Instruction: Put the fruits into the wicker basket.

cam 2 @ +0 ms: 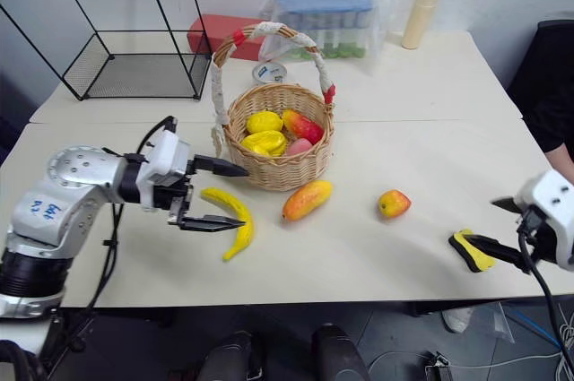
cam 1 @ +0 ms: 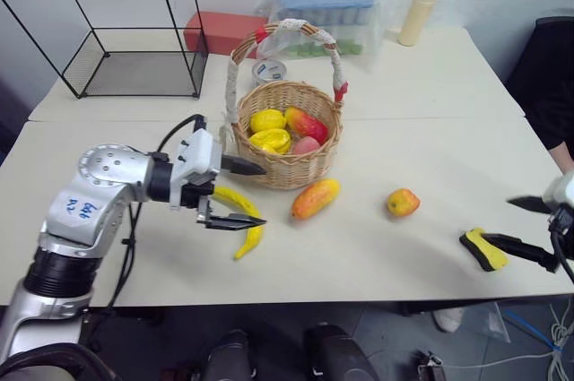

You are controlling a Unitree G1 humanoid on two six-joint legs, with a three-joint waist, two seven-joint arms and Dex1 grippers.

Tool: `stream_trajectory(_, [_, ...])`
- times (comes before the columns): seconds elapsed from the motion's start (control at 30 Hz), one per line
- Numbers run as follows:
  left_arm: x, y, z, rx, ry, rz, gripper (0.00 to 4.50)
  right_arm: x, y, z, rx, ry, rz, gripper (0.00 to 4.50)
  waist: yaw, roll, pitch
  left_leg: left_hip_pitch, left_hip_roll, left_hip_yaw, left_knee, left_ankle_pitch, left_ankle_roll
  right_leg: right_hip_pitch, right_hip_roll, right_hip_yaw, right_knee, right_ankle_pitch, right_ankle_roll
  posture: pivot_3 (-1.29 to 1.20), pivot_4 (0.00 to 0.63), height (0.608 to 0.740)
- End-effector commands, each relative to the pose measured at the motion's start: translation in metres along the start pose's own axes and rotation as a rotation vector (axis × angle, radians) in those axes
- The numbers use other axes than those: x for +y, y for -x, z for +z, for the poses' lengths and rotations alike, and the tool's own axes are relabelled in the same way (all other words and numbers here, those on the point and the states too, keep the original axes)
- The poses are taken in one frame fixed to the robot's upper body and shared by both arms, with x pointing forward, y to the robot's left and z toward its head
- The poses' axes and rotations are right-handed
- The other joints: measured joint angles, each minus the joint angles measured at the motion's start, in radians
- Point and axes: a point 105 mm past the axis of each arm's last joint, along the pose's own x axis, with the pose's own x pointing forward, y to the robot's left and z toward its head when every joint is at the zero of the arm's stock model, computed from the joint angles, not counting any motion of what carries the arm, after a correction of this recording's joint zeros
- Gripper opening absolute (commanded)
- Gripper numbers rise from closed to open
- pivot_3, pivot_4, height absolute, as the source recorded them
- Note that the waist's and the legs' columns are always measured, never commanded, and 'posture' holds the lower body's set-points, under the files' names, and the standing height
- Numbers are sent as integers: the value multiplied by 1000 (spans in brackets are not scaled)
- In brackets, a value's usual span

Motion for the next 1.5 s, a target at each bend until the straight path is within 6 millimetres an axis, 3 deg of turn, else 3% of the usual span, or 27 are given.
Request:
stream_trajectory(0.03, [4, 15, -9, 113, -113, -19, 4500, 30, 2, 50, -157, 29, 199, 4481, 2, 0, 0, 0, 0, 0, 0, 0, 0, 0, 0, 0, 0, 0, 0, 0, 150, 740])
stream_trajectory(0.1, [10, 20, -26, 232, -195, -59, 4500, 54, 0, 79, -257, 51, 361, 4481, 3, 0, 0, 0, 0, -1, -1, 0, 0, 0, 0, -1, -2, 0, 0, 0, 150, 740])
stream_trajectory(0.23, [16, 10, -38, 304, -312, -167, 4500, 79, -7, 108, -335, 104, 490, 4481, 15, 0, 0, -2, 0, -2, 0, -2, 3, 1, -2, -2, -5, 0, 0, 0, 150, 740])
stream_trajectory(0.37, [27, -9, -44, 315, -396, -210, 4500, 89, -14, 117, -349, 124, 504, 4481, 31, 0, 0, -9, -1, -1, 4, -6, 9, -4, -5, -2, -6, 1, 1, 0, 150, 740])
stream_trajectory(0.63, [38, -21, -66, 387, -421, -236, 4500, 90, -17, 116, -366, 113, 430, 4481, 27, 0, 0, -19, -1, 0, 9, -7, 11, -14, -4, -2, -3, 2, 3, 0, 150, 740])
stream_trajectory(0.83, [36, -25, -79, 414, -382, -274, 2804, 92, -14, 111, -360, 106, 406, 4500, 26, 0, 0, -18, 0, 0, 14, -8, 13, -14, -3, -1, 3, 2, 3, 0, 150, 740])
stream_trajectory(1.1, [34, -23, -81, 380, -339, -252, 569, 89, -16, 106, -343, 112, 388, 4500, 27, 0, 0, -18, 0, 0, 14, -7, 12, -14, -4, -2, 5, 2, 3, 0, 150, 740])
stream_trajectory(1.23, [26, -22, -56, 222, -207, -206, 447, 88, -16, 106, -346, 114, 378, 4500, 25, 0, 0, -18, 0, 0, 14, -7, 11, -14, -4, -2, 6, 2, 3, 0, 150, 740])
stream_trajectory(1.4, [24, -23, 20, -79, 38, -104, 447, 88, -18, 105, -353, 104, 368, 4500, 29, -1, 1, -19, 0, -3, 16, -6, 10, -13, -4, -3, 7, 2, 3, 0, 150, 740])
stream_trajectory(1.5, [43, -25, 52, -128, 174, 40, 447, 89, -20, 104, -356, 101, 363, 4500, 30, -1, 1, -18, 0, -5, 17, -6, 10, -10, -4, -4, 6, 1, 3, 0, 150, 740])
